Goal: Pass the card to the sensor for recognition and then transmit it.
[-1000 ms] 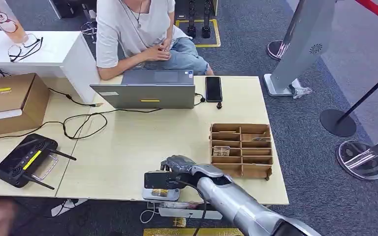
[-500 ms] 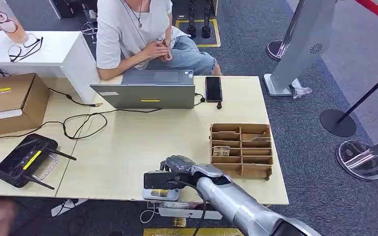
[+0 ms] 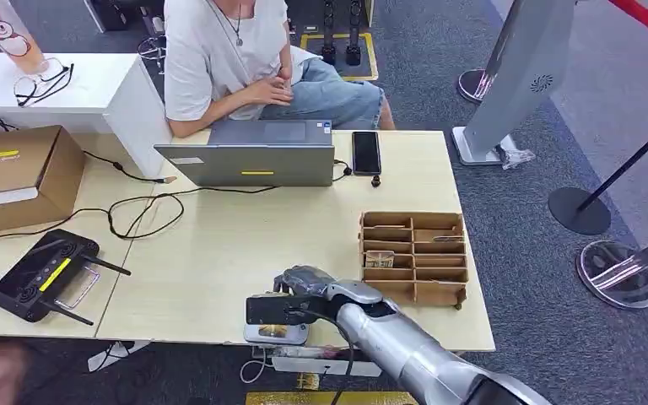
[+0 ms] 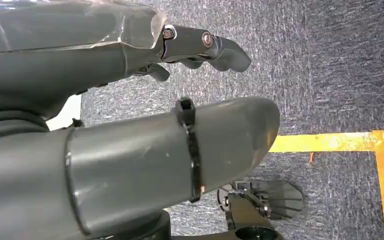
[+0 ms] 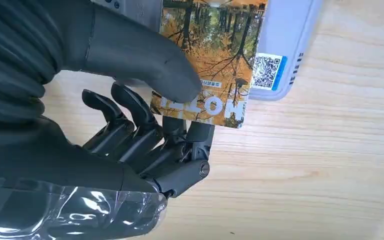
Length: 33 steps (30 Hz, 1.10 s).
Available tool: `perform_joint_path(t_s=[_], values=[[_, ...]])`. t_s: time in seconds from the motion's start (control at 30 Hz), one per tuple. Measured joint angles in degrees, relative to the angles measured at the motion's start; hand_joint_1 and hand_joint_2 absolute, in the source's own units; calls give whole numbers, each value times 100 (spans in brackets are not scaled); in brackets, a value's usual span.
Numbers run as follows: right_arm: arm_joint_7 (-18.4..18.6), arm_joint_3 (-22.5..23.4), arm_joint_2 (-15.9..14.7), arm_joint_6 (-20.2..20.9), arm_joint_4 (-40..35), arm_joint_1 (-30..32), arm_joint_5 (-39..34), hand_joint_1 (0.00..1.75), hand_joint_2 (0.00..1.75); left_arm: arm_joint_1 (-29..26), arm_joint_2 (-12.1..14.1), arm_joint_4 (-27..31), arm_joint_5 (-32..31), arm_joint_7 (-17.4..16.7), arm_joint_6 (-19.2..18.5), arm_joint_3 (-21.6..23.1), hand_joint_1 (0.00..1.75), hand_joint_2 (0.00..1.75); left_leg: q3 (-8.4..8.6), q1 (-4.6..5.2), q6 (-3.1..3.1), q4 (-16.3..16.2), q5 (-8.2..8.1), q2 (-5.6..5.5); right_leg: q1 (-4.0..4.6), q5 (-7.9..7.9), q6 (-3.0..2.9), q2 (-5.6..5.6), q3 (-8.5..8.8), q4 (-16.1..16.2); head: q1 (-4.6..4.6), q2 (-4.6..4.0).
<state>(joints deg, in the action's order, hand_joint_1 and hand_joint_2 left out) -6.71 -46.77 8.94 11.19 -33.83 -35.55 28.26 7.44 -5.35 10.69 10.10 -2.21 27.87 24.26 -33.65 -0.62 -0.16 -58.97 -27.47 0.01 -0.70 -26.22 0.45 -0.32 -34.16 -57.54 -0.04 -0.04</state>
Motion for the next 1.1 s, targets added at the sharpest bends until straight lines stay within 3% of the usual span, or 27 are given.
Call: perform_joint_path(t_s=[1.1], values=[[-15, 20, -293, 11, -988, -24, -114, 175, 175, -3, 7, 0, -7, 59, 0, 0, 0, 0, 0, 0, 0, 0, 0, 0, 0, 0, 0, 1, -1, 0, 0, 0]])
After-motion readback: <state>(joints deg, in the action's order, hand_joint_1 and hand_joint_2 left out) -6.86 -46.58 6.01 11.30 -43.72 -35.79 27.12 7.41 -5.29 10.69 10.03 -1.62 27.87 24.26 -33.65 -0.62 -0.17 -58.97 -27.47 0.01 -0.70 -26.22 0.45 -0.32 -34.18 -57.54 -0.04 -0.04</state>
